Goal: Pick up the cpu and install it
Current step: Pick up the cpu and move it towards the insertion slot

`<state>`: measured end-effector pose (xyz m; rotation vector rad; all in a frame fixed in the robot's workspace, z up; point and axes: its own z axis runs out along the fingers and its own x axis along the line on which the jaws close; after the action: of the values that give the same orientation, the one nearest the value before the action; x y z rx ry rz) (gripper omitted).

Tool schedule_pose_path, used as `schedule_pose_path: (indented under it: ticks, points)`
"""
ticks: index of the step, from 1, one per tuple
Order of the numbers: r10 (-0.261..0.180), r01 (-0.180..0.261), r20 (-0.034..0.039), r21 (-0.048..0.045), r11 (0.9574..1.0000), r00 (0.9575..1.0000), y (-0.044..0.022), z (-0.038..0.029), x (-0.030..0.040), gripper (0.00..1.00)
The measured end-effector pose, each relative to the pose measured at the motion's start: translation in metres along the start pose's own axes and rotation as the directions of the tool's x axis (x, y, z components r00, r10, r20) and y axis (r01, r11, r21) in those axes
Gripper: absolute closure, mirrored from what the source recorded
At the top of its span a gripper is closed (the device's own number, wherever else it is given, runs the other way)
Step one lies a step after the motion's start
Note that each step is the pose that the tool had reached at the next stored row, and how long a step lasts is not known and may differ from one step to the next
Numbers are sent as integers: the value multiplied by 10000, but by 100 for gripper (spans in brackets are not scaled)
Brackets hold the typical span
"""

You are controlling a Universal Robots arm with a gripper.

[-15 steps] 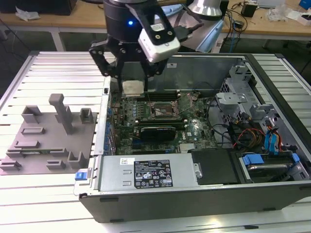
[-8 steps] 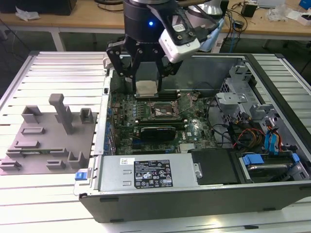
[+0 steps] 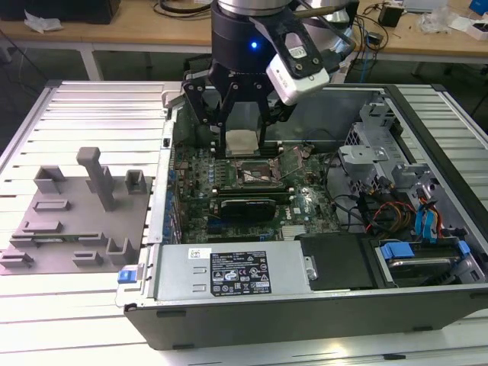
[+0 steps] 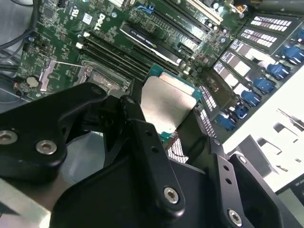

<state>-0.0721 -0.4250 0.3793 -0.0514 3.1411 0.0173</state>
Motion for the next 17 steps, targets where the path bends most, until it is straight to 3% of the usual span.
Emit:
schedule_pose_path:
  ticks: [7, 13, 17]
  points:
    - [-1, 1, 1, -2, 10000, 10000, 1, 11, -3, 45]
    - [-2, 2, 0, 1, 10000, 10000, 8, 123, -8, 45]
    - [-1, 1, 0, -1, 10000, 10000, 63, 215, -88, 45]
